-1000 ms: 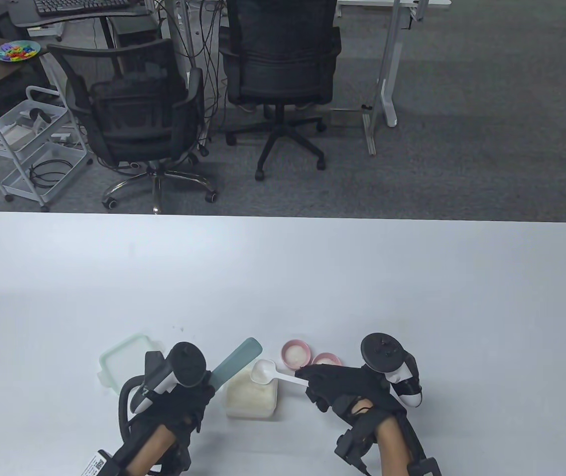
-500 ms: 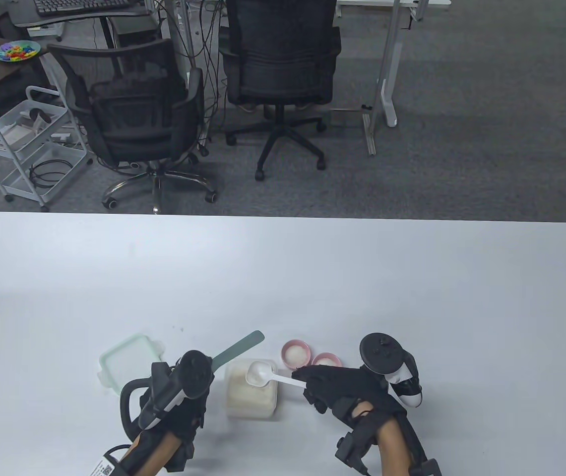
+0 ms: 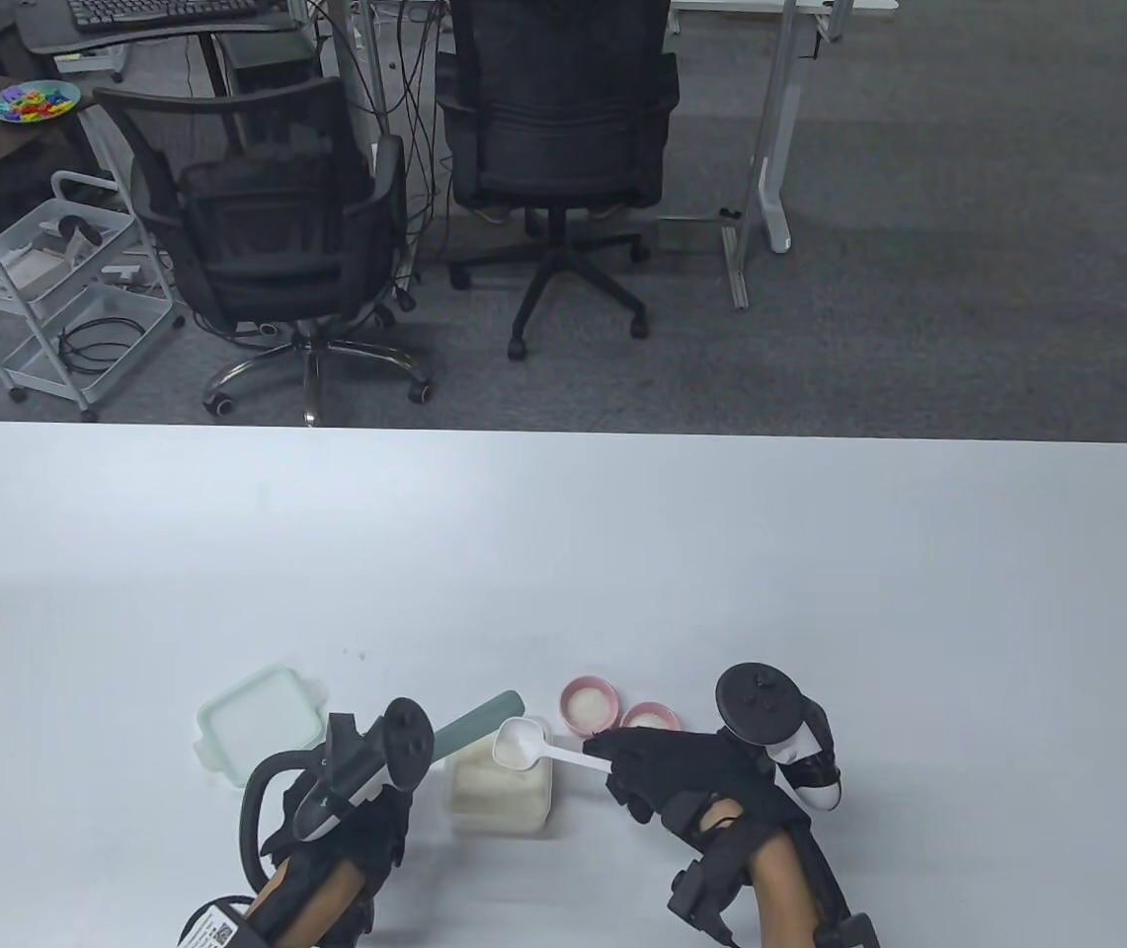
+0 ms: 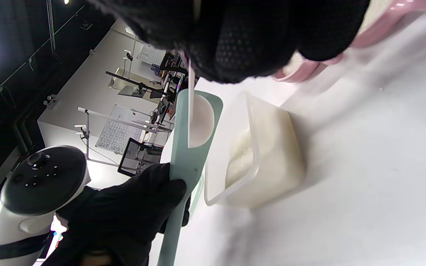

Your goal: Scoop white sugar with coffee spoon and level it off using dessert spatula

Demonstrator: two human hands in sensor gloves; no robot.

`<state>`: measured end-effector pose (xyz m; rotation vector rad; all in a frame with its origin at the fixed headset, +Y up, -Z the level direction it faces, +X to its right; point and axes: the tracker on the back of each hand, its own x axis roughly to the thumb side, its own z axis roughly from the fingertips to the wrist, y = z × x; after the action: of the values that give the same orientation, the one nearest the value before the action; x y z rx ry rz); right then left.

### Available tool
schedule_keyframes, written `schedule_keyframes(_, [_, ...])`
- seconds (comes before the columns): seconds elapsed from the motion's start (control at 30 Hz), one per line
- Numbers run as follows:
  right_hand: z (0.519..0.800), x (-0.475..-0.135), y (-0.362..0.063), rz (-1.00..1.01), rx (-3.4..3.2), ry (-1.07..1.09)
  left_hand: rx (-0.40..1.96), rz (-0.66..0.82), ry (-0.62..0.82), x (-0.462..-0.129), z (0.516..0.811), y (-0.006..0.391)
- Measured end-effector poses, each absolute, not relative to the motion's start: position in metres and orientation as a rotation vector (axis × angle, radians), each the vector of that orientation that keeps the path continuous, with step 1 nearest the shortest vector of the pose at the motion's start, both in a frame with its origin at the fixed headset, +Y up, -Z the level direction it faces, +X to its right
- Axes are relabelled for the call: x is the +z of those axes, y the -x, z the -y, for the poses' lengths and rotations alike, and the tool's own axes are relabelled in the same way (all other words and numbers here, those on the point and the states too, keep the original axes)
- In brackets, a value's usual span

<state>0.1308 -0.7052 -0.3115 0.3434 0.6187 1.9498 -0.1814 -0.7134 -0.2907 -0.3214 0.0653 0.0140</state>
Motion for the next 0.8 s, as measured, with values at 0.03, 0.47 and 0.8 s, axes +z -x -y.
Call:
schedule_keyframes(0.03, [0.705,-0.311,-0.131,-0.618,1.949,-0.343,0.025,-0.067,0.324,-0.291,0.714,0.182])
schedule_keyframes(0.47, [0.705,-0.313,-0.132,-0.611,1.936,-0.341,0.074,-0.171,0.159,-0.295,0.71,0.197])
schedule_keyframes(0.8, [0.707,-0.313,-0.131,-0.625,1.96,-0.333,-0.107,-0.268,0.182,-0.313,0.738,0.207])
